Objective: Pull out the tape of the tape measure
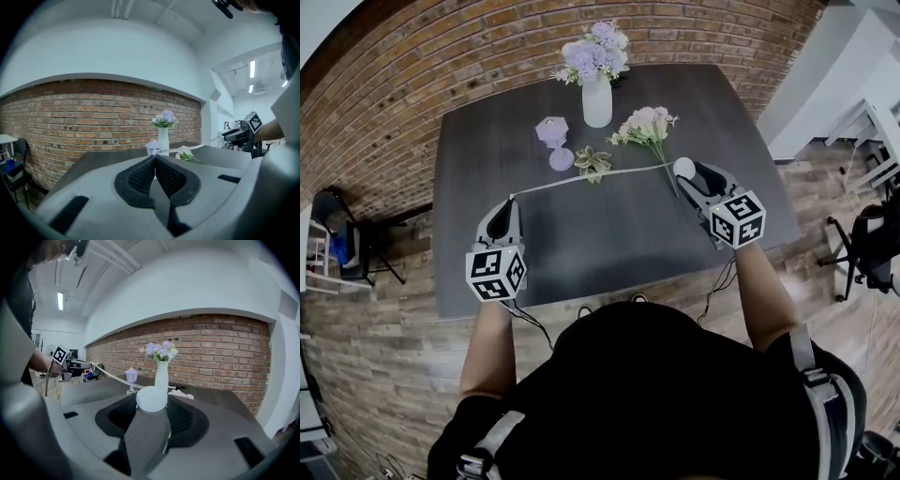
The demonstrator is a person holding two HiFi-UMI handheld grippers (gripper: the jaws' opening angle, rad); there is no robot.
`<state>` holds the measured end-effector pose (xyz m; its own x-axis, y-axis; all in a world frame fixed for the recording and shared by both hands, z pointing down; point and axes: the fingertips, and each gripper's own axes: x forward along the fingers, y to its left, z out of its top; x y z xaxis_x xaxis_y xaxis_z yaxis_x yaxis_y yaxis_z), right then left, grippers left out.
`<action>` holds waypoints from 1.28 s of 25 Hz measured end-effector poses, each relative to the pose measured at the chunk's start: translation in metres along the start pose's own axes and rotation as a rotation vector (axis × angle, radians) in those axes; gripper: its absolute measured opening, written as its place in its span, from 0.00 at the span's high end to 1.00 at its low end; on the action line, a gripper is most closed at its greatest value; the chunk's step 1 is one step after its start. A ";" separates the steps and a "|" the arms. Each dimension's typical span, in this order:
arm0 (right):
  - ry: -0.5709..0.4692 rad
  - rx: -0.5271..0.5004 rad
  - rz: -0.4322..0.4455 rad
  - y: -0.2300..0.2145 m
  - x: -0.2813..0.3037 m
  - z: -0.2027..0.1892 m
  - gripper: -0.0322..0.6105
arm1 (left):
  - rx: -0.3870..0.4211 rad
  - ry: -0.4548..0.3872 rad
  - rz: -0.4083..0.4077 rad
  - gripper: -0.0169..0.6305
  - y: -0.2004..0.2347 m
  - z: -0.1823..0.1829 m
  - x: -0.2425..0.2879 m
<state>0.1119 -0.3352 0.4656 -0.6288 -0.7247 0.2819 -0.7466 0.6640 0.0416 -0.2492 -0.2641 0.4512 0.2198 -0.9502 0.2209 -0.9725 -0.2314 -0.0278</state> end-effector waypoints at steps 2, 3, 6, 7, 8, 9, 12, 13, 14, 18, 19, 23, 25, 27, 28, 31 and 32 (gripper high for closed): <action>0.055 0.020 0.003 0.000 0.008 -0.023 0.63 | -0.015 0.054 -0.007 0.96 -0.002 -0.021 0.007; 0.086 0.032 0.004 0.001 0.011 -0.037 0.63 | -0.016 0.090 -0.010 0.96 -0.005 -0.035 0.010; 0.183 0.071 0.006 0.010 0.020 -0.081 0.63 | -0.017 0.209 -0.020 0.96 -0.014 -0.080 0.017; 0.212 0.093 0.007 0.013 0.023 -0.095 0.63 | -0.015 0.243 -0.023 0.96 -0.017 -0.093 0.017; 0.239 0.117 0.009 0.016 0.025 -0.107 0.63 | -0.011 0.273 -0.025 0.96 -0.020 -0.104 0.018; 0.262 0.138 0.010 0.019 0.028 -0.117 0.63 | -0.007 0.298 -0.026 0.96 -0.022 -0.114 0.018; 0.316 0.144 0.020 0.028 0.034 -0.138 0.63 | 0.002 0.351 -0.031 0.96 -0.025 -0.135 0.020; 0.329 0.136 0.025 0.030 0.035 -0.142 0.63 | 0.009 0.365 -0.034 0.96 -0.026 -0.140 0.020; 0.340 0.128 0.028 0.033 0.037 -0.145 0.63 | 0.017 0.378 -0.037 0.96 -0.027 -0.145 0.020; 0.371 0.143 0.033 0.036 0.039 -0.154 0.63 | 0.021 0.430 -0.012 0.96 -0.024 -0.159 0.019; 0.376 0.160 0.034 0.035 0.039 -0.156 0.63 | 0.015 0.439 0.003 0.96 -0.021 -0.161 0.019; 0.361 0.209 0.042 0.032 0.037 -0.156 0.56 | -0.008 0.426 0.082 0.95 -0.004 -0.162 0.013; 0.332 0.220 0.022 0.026 0.035 -0.150 0.56 | -0.025 0.402 0.144 0.95 0.009 -0.158 0.008; 0.280 0.228 -0.016 0.017 0.032 -0.137 0.60 | -0.039 0.362 0.201 0.95 0.019 -0.148 0.004; 0.247 0.231 -0.038 0.012 0.030 -0.129 0.64 | -0.041 0.336 0.217 0.95 0.022 -0.140 0.003; 0.149 0.234 -0.091 0.000 0.027 -0.097 0.84 | -0.041 0.243 0.217 0.95 0.020 -0.109 0.006; 0.121 0.238 -0.094 -0.002 0.027 -0.087 0.86 | -0.044 0.211 0.210 0.95 0.017 -0.098 0.008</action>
<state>0.1154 -0.3400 0.5561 -0.5344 -0.7442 0.4007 -0.8395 0.5226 -0.1488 -0.2717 -0.2549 0.5479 -0.0031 -0.9107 0.4130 -0.9984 -0.0208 -0.0533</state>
